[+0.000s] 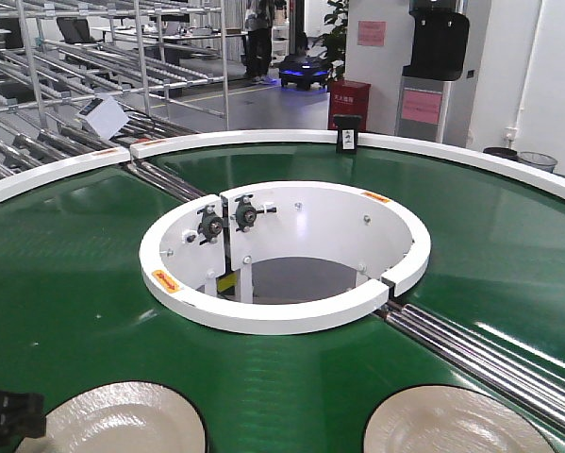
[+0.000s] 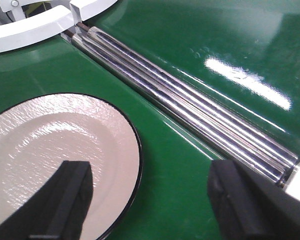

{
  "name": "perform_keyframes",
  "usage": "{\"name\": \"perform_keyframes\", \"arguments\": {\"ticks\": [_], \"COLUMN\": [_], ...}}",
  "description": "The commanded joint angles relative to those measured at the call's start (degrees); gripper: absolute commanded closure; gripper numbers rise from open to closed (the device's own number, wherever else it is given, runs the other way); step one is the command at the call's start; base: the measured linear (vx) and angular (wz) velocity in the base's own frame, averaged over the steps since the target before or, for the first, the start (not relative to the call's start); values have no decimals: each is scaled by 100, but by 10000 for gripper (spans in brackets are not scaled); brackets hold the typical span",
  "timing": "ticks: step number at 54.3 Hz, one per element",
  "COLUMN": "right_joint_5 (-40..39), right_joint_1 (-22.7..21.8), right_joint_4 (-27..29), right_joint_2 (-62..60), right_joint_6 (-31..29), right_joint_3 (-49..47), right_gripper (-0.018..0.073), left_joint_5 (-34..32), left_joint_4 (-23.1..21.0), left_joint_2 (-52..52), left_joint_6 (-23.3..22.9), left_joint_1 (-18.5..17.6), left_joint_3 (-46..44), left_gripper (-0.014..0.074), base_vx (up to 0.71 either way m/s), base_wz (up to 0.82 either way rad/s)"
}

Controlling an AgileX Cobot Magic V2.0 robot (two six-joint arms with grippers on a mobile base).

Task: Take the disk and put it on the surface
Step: 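Close left and right grippers on the near rims of each plate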

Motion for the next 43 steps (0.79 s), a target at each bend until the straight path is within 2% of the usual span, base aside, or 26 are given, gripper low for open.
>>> {"name": "perform_keyframes", "arguments": {"ticks": [1, 11, 15, 26, 29, 35, 43], "right_joint_5": [-403, -390, -398, -453, -447, -271, 582], "right_joint_1": [-35, -35, -35, -35, -35, -35, -42], "right_joint_4": [-20, -20, -24, -24, -39, 27, 189], "right_joint_2": [-10, -10, -10, 8, 8, 15, 370], "right_joint_6": [8, 8, 3, 3, 3, 144, 882], "right_joint_3": [-193, -193, -193, -193, -182, -179, -287], "right_gripper": [15, 15, 15, 15, 15, 17, 33], "left_joint_5": [111, 370, 597, 1562, 1816, 2087, 2272], "left_joint_4": [-480, -485, -546, -1348, -1547, -1792, -1975], "left_joint_2": [49, 448, 554, 582, 582, 582, 577], "left_joint_6": [362, 398, 604, 1447, 1604, 1550, 1387], "left_joint_1": [6, 1, -2, -2, -2, -2, 3], "left_joint_3": [-162, -162, -162, -174, -174, -174, -174], "left_gripper": [169, 169, 169, 195, 217, 278, 409], "base_vx": [0, 0, 0, 0, 0, 0, 0], "base_wz": [0, 0, 0, 0, 0, 0, 0]}}
